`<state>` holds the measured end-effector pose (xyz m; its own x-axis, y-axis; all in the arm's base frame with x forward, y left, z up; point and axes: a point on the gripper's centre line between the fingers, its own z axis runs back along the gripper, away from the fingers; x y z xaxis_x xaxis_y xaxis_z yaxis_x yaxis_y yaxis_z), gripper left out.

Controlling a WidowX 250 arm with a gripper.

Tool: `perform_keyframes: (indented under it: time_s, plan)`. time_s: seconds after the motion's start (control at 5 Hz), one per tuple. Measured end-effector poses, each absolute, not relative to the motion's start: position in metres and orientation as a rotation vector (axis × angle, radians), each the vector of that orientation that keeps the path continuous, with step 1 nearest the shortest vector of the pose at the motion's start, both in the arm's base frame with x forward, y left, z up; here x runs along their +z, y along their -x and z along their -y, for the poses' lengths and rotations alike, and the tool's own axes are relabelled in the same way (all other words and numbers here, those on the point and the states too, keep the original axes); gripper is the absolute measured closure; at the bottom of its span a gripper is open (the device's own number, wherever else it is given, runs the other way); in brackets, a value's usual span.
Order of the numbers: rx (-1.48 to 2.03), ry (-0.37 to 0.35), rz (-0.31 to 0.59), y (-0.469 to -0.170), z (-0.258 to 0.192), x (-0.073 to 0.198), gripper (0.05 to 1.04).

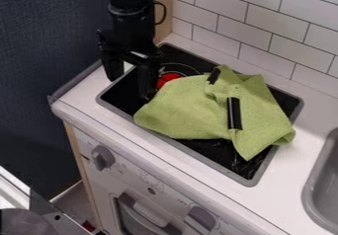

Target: Move the top left to bottom right

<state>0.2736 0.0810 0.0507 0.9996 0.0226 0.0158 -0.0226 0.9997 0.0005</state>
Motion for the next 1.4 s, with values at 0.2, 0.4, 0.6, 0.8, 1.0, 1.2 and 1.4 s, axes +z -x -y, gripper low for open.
perform_keyframes:
  time_s: [0.2,0.4,0.6,0.8,1.0,1.2,1.4]
  plan:
    - [0.146,-0.029,0.0,-0.291,-0.064,0.059,0.083]
    - [0.221,0.014,-0.013,-0.313,-0.051,0.059,0.083]
    - [0.199,0.042,-0.021,-0.341,-0.037,0.055,0.083]
    - [0.203,0.08,-0.039,-0.351,-0.017,0.042,0.083]
    - [0.197,0.117,-0.036,-0.359,-0.002,0.036,0.083]
    - [0.17,0.132,-0.081,-0.367,0.0,0.016,0.083]
    - [0.159,0.161,-0.085,-0.375,-0.006,0.001,0.136]
